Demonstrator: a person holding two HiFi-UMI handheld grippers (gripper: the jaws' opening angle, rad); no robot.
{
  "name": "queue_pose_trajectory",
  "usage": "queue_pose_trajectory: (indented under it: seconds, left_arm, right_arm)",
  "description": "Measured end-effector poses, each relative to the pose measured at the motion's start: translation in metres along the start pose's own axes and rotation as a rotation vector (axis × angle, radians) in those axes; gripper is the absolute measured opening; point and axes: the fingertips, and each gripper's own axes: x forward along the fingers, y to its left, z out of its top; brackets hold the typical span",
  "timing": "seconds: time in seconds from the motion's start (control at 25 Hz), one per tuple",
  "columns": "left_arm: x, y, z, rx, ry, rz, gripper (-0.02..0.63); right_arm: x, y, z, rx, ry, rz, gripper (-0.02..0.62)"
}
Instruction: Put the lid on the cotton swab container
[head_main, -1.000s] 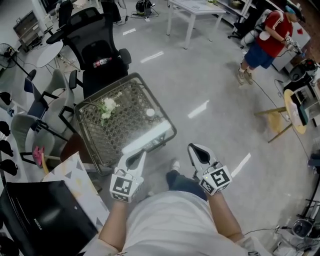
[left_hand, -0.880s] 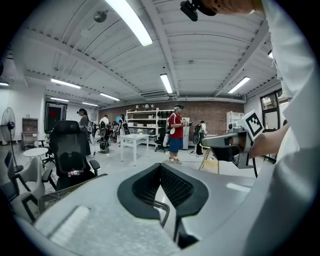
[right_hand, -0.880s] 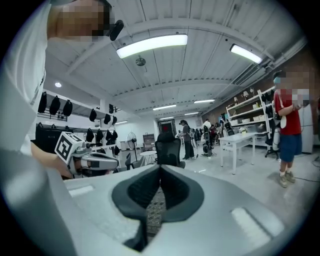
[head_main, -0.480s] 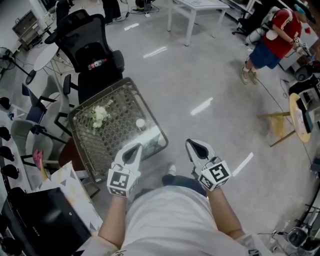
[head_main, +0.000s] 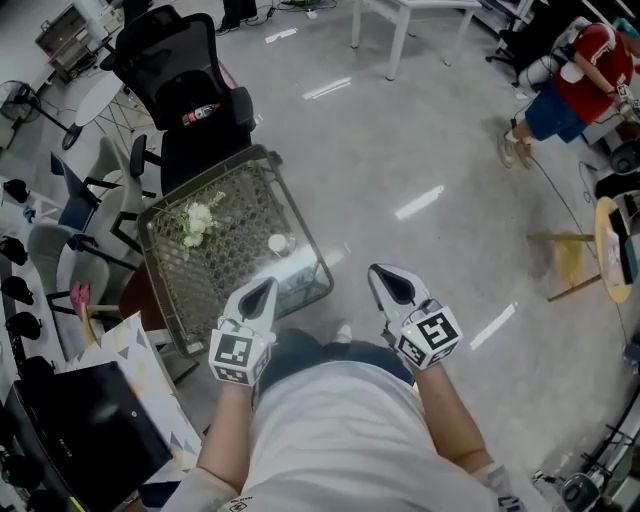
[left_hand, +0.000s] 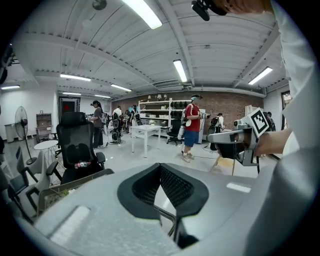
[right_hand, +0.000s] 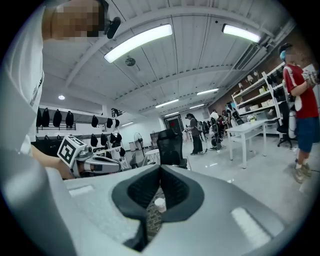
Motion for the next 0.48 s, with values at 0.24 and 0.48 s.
queue_pose_trajectory:
  seconds: [0.24, 0.48]
  left_arm:
    - [0.012, 0.018, -0.004, -0.024, 0.010, 0.012, 0.008]
    - [0.036, 0.045, -0.020, -0.055, 0.038, -0.013, 0.008]
  right_arm:
    - [0.024, -0.001, -0.007, -0.012, 0.048, 0.044, 0.003]
    - [0.059, -0.003, -0.019, -0.009, 0.108, 0.047, 0.003]
